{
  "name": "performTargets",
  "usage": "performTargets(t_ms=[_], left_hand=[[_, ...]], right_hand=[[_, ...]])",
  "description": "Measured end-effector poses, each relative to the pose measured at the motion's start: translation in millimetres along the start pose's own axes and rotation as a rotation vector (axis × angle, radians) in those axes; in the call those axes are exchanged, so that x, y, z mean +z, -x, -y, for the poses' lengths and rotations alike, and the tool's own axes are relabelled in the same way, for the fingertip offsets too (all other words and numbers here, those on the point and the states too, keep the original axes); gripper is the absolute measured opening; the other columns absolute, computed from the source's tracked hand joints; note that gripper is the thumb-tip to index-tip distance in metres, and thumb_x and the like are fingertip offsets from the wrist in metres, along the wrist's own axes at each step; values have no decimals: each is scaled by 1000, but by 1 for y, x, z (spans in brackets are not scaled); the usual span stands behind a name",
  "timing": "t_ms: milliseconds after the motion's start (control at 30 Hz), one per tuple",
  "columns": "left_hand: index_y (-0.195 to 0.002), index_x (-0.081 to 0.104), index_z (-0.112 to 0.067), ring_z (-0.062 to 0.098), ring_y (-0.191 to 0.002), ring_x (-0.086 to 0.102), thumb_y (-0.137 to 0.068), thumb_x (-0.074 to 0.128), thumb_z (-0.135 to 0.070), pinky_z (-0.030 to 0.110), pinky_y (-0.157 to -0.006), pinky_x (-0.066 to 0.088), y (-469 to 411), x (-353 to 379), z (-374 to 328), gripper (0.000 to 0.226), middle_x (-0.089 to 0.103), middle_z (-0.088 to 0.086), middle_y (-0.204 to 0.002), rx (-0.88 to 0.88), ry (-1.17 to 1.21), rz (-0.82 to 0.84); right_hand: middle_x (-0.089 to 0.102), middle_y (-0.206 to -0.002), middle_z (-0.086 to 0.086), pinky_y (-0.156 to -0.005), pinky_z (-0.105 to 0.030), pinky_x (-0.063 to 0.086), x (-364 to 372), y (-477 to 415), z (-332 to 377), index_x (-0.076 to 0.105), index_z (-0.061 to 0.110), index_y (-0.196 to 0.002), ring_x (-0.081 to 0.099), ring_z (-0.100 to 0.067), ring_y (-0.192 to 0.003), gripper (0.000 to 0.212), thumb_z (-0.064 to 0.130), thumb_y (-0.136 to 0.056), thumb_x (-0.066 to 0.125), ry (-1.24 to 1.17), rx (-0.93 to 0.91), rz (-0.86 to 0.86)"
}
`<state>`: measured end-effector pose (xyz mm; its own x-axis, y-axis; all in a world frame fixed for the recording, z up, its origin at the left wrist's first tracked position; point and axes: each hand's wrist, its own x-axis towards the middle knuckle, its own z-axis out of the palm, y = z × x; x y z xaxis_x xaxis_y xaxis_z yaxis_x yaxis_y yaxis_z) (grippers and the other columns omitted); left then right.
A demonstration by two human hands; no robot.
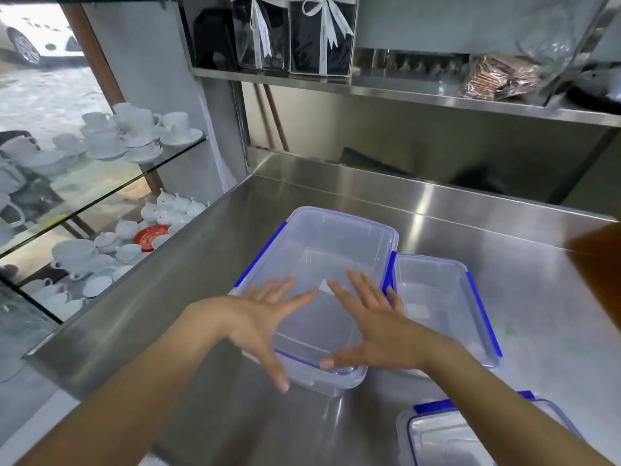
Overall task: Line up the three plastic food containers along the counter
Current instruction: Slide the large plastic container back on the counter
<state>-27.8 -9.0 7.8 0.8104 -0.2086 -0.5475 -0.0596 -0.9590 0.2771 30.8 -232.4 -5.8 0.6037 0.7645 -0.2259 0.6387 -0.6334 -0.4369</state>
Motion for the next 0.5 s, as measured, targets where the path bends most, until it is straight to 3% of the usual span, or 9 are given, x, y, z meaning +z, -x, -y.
performTargets(t_ms=[100, 200, 400, 500], left_hand=[[-107, -38, -66, 16, -121, -48, -45, 88, -48, 43, -106, -21, -2, 13, -4, 141, -51, -10, -130, -35, -102, 7], [-114, -36, -62, 17, -124, -46, -53, 85, -46, 41, -107, -21, -6, 19, -2, 136, -49, -8, -135, -15, -144, -88], [-133, -11, -59, 14, -135, -31, -64, 73, -55, 36, -108, -17, -28, 13, 5, 109, -26, -6, -153, 85, -89, -323], [-139, 10, -50, 12, -141, -11, -62, 73, -58, 35, -112, -10, -43, 4, 6, 100, -2, -3, -157, 112, -82, -458]], right_hand=[[-40, -145, 6, -110, -54, -19, 9, -2, -1, -26, 42, -133, -46, -15, -125, 117, 80, -58, 55, 111, -26, 158], [-39, -146, 3, -110, -54, -18, 10, -8, -2, -26, 38, -134, -44, -17, -126, 118, 77, -60, 57, 213, -17, 165], [-23, -154, 1, -113, -47, -12, -7, -26, -16, -15, 36, -139, -25, -20, -138, 111, 69, -65, 61, 233, 5, 138], [-11, -156, 1, -114, -43, -4, -20, -35, -29, -4, 35, -142, -12, -21, -142, 104, 66, -68, 62, 222, 20, 91]])
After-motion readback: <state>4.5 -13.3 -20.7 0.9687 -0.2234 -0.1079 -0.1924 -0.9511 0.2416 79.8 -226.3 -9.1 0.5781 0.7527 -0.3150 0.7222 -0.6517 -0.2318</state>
